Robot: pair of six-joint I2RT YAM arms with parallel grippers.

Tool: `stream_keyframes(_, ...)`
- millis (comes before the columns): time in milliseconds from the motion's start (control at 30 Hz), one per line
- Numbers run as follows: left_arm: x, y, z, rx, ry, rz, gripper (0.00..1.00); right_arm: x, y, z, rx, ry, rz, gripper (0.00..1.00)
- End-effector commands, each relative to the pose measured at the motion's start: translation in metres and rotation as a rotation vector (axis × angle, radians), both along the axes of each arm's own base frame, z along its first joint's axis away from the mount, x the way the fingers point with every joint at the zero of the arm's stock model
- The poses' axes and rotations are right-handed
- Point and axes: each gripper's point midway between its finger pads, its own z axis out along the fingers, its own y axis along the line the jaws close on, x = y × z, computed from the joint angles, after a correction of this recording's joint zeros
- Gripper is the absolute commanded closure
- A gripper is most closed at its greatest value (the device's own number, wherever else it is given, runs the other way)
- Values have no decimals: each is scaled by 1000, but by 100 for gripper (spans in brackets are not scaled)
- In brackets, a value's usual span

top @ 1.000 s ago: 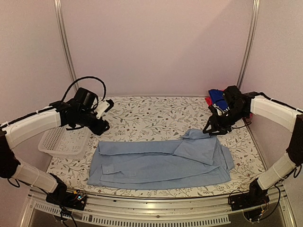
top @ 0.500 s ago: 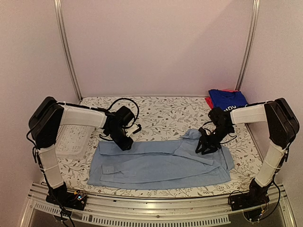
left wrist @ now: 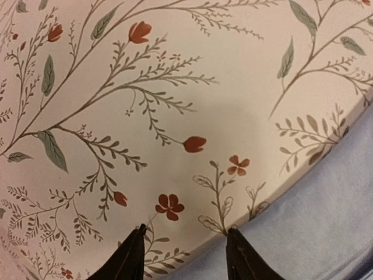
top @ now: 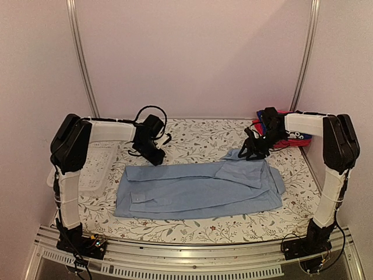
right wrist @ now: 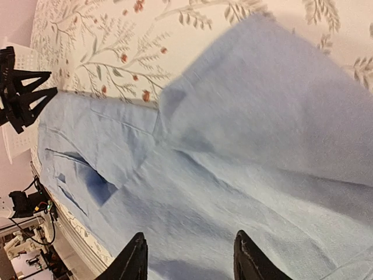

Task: Fold and stack the mixed laundry pile
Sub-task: Fold the 1/3-folded shirt at the center of the board.

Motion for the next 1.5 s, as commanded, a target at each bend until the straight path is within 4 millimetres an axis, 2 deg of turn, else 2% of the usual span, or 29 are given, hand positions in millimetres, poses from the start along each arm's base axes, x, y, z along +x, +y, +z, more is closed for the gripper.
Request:
stream_keyframes(0,15,-14,44,-58,-92,-50,50,38,-12,76,-22,-243,14,47)
stream_keyframes(100,19,-16,63,-75,-128,-53,45,66,-34,72,-118,-274,-58,41)
stream_keyframes(167,20,-16,74,-81,-142,-48,40,78,-38,62,-149,-273,-53,36)
stream_keyframes(200,21,-16,78,-84,-151,-43,35,80,-37,55,-157,-264,-37,34)
stream_keyframes(233,21,-16,83,-84,-162,-40,17,82,-37,43,-164,-236,-26,32)
stream_keyframes(267,22,-14,86,-79,-172,-29,3,83,-34,39,-156,-226,-6,31)
stream_keyframes(400,25,-12,107,-110,-228,2,0,87,-29,11,-169,-193,30,26)
stream_keyframes(533,25,-13,130,-168,-294,15,0,88,-24,-8,-176,-185,81,21)
stream_keyframes(633,26,-11,142,-180,-342,23,0,85,-21,-19,-177,-163,99,31)
stream_keyframes(700,28,-9,147,-175,-360,28,0,85,-19,-22,-172,-158,107,48)
stream_keyframes(800,30,-7,156,-176,-383,30,0,87,-16,-11,-159,-169,109,88)
stream_keyframes(833,30,-7,160,-183,-393,31,0,88,-14,-4,-149,-181,108,97)
stream_keyframes(867,30,-7,164,-189,-405,28,0,88,-13,5,-136,-198,107,100)
stream_keyframes(1000,28,-5,180,-216,-466,30,0,79,-10,40,-98,-241,98,100)
stream_keyframes(1100,24,-4,196,-267,-517,34,0,62,-5,69,-42,-265,97,100)
stream_keyframes(1167,18,-7,206,-323,-541,33,0,44,6,86,56,-249,115,100)
stream_keyframes(1300,-14,-29,222,-489,-504,-103,0,0,29,108,255,-166,147,100)
stream_keyframes(1467,-63,-55,235,-685,-458,-262,0,-62,58,120,512,-31,223,100)
